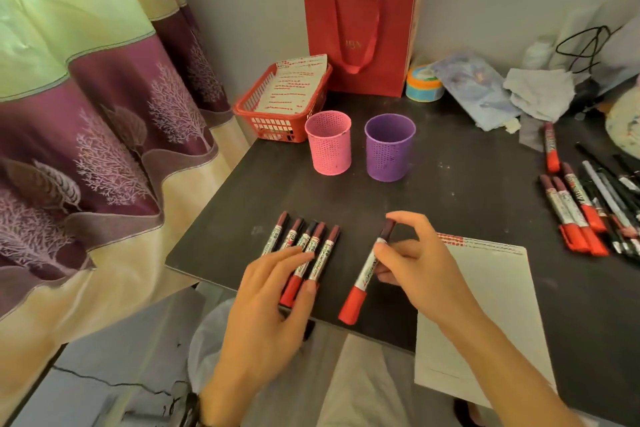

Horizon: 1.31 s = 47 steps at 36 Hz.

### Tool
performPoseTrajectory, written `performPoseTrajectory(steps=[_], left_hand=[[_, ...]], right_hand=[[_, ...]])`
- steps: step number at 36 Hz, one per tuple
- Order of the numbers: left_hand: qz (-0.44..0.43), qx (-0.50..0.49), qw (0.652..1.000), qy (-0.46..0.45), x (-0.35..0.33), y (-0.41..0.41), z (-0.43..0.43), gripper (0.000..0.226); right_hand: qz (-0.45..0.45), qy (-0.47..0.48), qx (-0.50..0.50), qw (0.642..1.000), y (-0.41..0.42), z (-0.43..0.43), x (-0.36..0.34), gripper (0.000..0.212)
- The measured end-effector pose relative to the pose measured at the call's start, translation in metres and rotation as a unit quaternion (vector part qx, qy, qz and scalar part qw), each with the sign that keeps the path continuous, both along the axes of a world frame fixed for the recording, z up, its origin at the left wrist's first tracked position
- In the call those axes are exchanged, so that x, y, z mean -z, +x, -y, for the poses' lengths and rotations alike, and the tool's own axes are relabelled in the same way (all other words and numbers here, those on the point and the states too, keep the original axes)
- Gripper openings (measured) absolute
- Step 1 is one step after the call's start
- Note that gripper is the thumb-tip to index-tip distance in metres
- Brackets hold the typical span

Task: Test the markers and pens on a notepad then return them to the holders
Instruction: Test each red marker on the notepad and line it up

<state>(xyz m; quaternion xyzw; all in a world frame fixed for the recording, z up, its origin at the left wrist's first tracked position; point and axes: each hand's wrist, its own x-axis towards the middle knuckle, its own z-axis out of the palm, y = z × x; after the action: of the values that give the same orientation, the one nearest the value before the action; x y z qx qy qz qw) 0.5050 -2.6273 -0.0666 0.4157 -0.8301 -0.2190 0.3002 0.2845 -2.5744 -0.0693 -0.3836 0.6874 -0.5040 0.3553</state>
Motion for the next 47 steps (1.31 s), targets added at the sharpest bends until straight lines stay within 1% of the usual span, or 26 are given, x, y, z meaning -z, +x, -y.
performPoseTrajectory(steps=[3,8,12,17,28,37,47], left_hand=[[0.062,0.011,0.997,-0.053,0.013,0.013,0.021,0.043],[0.149,0.063,0.985,-0.055,0.029,0.02,0.036,0.045],[0.186,0.07,0.979,-0.052,0.038,0.021,0.039,0.048],[0.189,0.071,0.979,-0.042,0.044,0.021,0.039,0.049],[0.162,0.069,0.984,-0.036,0.05,0.022,0.04,0.049],[0.141,0.06,0.988,-0.033,0.048,0.02,0.037,0.05],[0.141,0.054,0.988,-0.032,0.048,0.017,0.033,0.058]], right_hand=[[-0.028,0.033,-0.026,0.999,0.007,0.017,0.006,0.038],[-0.053,0.084,-0.026,0.995,0.016,0.038,0.014,0.037],[-0.09,0.118,-0.032,0.988,0.021,0.047,0.014,0.039],[-0.103,0.149,-0.04,0.983,0.028,0.054,0.013,0.044],[-0.135,0.16,-0.042,0.977,0.036,0.06,0.011,0.045],[-0.178,0.169,-0.027,0.969,0.038,0.061,0.016,0.057],[-0.163,0.163,-0.017,0.973,0.038,0.061,0.018,0.059]])
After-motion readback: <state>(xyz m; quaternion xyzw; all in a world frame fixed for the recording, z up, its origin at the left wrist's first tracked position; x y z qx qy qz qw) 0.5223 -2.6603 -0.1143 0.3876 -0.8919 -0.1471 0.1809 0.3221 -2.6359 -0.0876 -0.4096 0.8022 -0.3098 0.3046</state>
